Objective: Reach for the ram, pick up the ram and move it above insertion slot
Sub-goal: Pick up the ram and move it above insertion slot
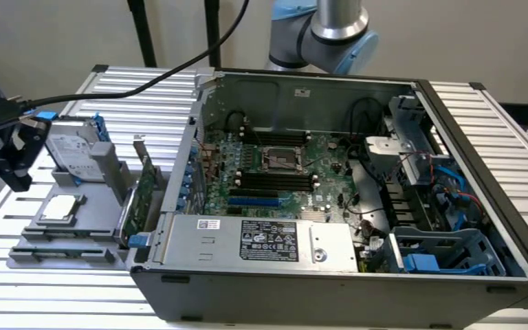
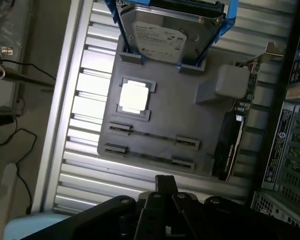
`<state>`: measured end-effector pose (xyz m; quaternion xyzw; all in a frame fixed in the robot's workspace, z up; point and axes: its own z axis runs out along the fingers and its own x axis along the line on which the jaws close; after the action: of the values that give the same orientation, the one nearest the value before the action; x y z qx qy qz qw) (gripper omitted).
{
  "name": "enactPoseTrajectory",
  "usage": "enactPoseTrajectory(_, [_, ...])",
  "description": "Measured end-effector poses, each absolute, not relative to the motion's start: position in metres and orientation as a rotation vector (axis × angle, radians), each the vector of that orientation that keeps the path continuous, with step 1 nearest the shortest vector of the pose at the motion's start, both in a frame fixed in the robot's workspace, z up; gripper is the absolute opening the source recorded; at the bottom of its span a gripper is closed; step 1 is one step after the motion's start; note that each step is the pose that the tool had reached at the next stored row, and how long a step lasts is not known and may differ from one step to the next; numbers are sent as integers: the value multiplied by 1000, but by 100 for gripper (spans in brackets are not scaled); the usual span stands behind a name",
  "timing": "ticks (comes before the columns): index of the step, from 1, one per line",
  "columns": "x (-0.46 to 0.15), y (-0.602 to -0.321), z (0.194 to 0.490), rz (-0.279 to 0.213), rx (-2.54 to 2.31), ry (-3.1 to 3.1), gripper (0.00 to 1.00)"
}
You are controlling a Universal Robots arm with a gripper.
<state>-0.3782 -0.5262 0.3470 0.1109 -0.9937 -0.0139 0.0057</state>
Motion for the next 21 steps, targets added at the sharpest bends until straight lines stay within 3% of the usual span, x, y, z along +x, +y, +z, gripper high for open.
enactPoseTrajectory(21, [-378, -526, 334, -39, 930, -2983, 11])
